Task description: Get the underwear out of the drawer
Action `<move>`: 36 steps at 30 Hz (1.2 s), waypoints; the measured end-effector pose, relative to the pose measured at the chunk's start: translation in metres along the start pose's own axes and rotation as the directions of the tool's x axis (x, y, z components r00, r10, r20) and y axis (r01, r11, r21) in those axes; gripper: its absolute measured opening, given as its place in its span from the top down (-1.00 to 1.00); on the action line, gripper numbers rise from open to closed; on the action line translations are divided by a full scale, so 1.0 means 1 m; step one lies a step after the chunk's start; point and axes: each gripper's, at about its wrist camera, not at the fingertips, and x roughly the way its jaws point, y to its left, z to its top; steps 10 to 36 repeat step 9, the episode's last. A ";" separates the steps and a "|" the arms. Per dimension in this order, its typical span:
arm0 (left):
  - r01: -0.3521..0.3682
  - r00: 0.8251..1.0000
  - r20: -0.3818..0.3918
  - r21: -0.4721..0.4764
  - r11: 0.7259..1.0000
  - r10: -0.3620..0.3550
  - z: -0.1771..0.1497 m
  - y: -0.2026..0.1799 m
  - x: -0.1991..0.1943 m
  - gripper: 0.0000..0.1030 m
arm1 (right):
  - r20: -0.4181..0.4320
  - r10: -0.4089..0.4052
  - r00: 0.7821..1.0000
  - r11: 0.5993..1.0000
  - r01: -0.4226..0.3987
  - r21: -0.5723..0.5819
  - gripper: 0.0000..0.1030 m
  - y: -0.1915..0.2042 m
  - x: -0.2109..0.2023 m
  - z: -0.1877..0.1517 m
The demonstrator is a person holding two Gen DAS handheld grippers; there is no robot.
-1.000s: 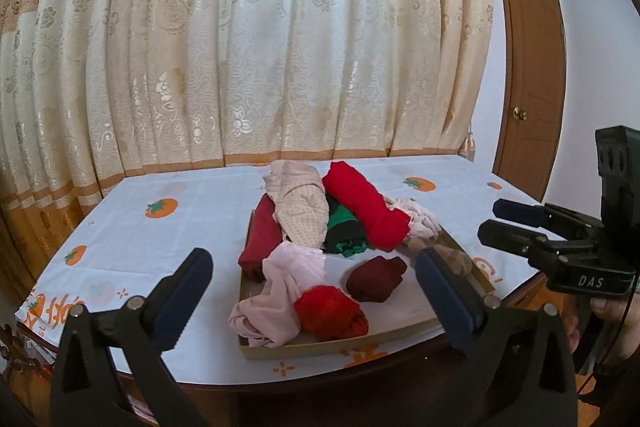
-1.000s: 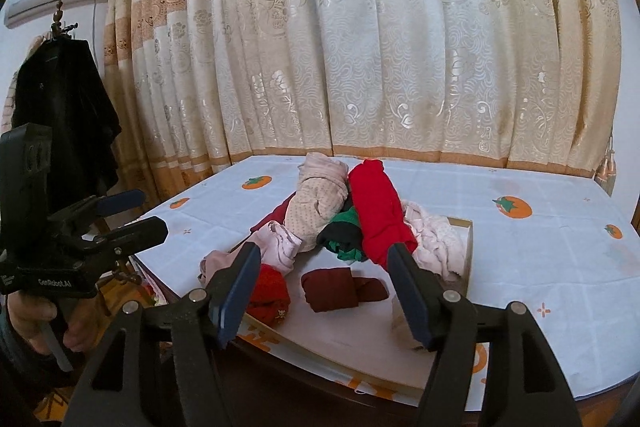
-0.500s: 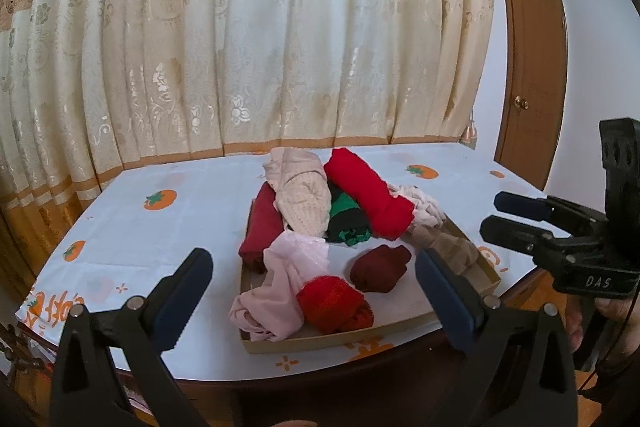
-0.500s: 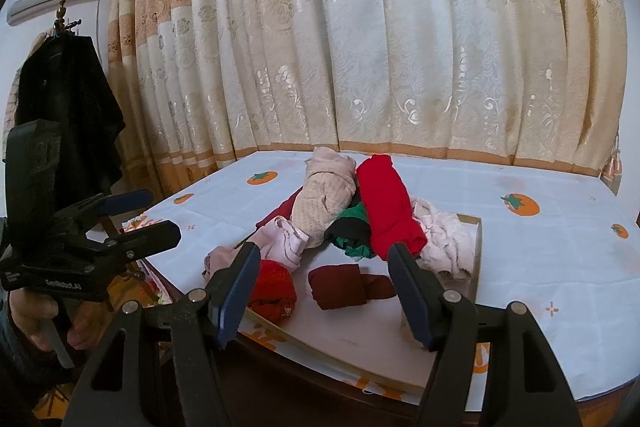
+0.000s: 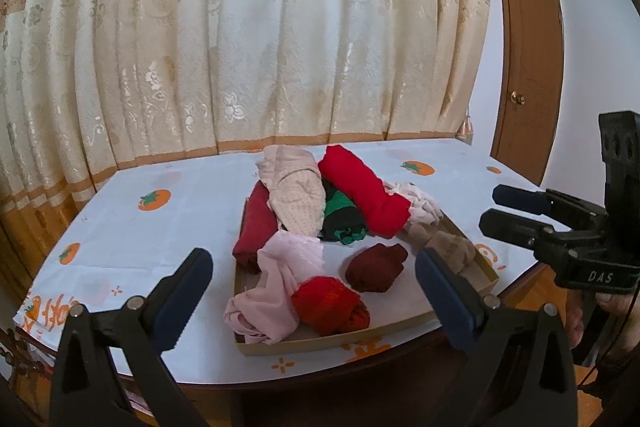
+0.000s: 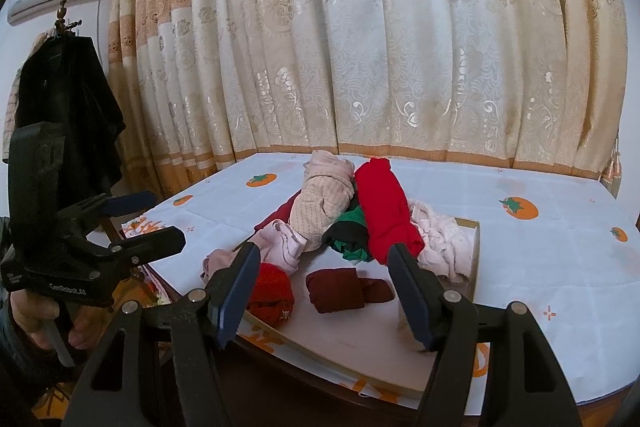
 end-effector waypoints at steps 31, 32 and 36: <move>-0.020 1.000 -0.014 0.001 1.000 0.020 -0.004 0.004 0.010 -0.99 | -0.006 -0.023 1.000 1.000 0.023 0.001 -0.33 -0.010 0.001 0.001; -0.020 1.000 -0.014 0.001 1.000 0.020 -0.004 0.004 0.010 -0.99 | -0.006 -0.023 1.000 1.000 0.023 0.001 -0.33 -0.010 0.001 0.001; -0.020 1.000 -0.014 0.001 1.000 0.020 -0.004 0.004 0.010 -0.99 | -0.006 -0.023 1.000 1.000 0.023 0.001 -0.33 -0.010 0.001 0.001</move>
